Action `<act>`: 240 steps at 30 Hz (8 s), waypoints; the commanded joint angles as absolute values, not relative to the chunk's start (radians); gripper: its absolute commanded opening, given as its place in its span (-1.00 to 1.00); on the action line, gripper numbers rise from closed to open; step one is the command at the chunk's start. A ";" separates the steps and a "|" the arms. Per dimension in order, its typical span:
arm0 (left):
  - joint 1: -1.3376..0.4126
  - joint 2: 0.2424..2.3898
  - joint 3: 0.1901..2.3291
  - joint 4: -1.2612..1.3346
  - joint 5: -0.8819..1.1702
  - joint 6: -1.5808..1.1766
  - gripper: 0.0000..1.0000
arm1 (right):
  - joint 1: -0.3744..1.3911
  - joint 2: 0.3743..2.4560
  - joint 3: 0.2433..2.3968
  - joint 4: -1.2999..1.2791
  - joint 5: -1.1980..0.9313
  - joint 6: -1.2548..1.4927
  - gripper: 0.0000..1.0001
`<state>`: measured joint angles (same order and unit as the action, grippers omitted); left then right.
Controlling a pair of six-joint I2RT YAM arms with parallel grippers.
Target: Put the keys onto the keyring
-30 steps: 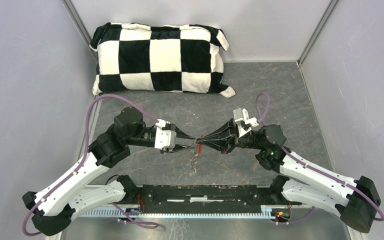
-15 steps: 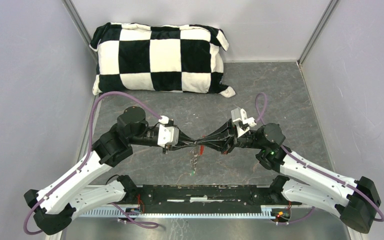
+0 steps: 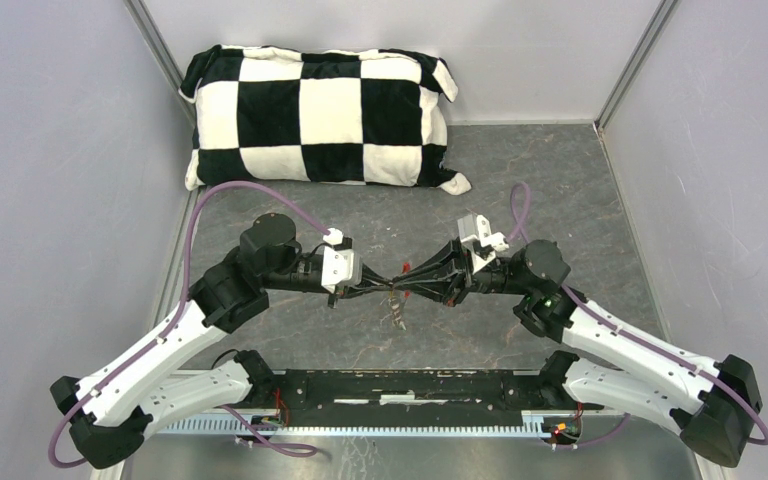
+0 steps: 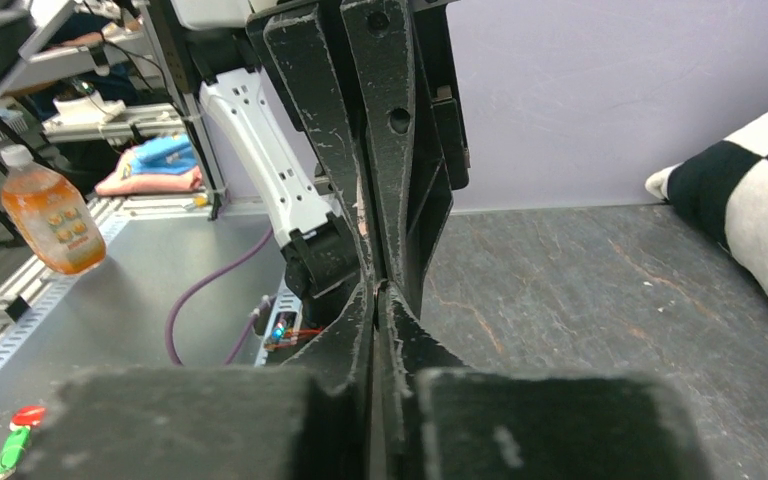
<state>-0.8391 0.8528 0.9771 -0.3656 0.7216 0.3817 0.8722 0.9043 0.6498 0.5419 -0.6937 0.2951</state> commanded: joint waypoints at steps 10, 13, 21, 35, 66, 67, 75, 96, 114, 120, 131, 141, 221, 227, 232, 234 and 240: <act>-0.839 0.922 1.089 -0.545 0.648 0.584 -0.96 | 0.930 1.121 1.322 -0.607 -0.577 -0.266 0.22; -0.839 0.935 1.110 -0.573 0.642 0.620 -0.96 | 0.937 1.119 1.337 -0.618 -0.563 -0.271 0.16; -0.839 0.950 1.135 -0.591 0.657 0.658 -0.96 | 0.959 1.183 1.384 -0.640 -0.545 -0.290 -0.05; -0.839 0.945 1.138 -0.609 0.671 0.670 -0.96 | 0.962 1.246 1.452 -0.729 -0.492 -0.324 -0.71; -0.839 0.843 1.045 -0.401 0.622 0.544 0.02 | 0.850 0.917 0.926 0.171 -0.669 0.130 -1.00; -0.839 0.834 1.028 -0.376 0.605 0.559 0.02 | 0.850 0.902 0.892 0.236 -0.665 0.156 -1.00; -0.839 0.783 0.927 -0.260 0.614 0.599 -0.01 | 0.850 0.870 0.754 0.523 -0.589 0.297 -1.00; -0.862 0.737 0.842 -0.128 0.715 0.911 -0.77 | 0.854 0.871 0.599 0.788 -0.453 0.422 -1.00; -0.884 0.707 0.885 -0.161 0.535 0.784 -0.38 | 0.854 0.853 0.543 0.897 -0.478 0.435 -0.99; -0.880 0.704 0.933 -0.139 0.507 0.497 -0.16 | 0.854 0.862 0.546 0.916 -0.538 0.438 -1.00; -0.880 0.729 0.904 -0.125 0.511 0.474 -0.15 | 0.855 0.879 0.559 0.917 -0.569 0.449 -1.00; -0.881 0.760 0.888 -0.119 0.574 0.554 -0.74 | 0.854 0.880 0.557 0.915 -0.561 0.453 -1.00; -0.859 0.901 1.116 -0.398 0.755 0.436 -0.85 | 0.852 0.868 0.605 0.717 -0.683 0.334 -0.99; -0.859 0.914 1.125 -0.490 0.738 0.534 -0.96 | 0.852 0.868 0.773 0.352 -0.692 0.154 -0.66; -0.859 0.952 1.177 -0.594 0.711 0.608 -0.96 | 0.854 0.929 0.995 -0.078 -0.676 -0.049 -0.27; -0.859 0.968 1.198 -0.626 0.701 0.632 -0.96 | 0.853 0.958 1.064 -0.195 -0.674 -0.100 -0.21; -0.858 0.973 1.195 -0.623 0.667 0.651 -0.96 | 0.853 0.985 1.127 -0.371 -0.657 -0.174 -0.11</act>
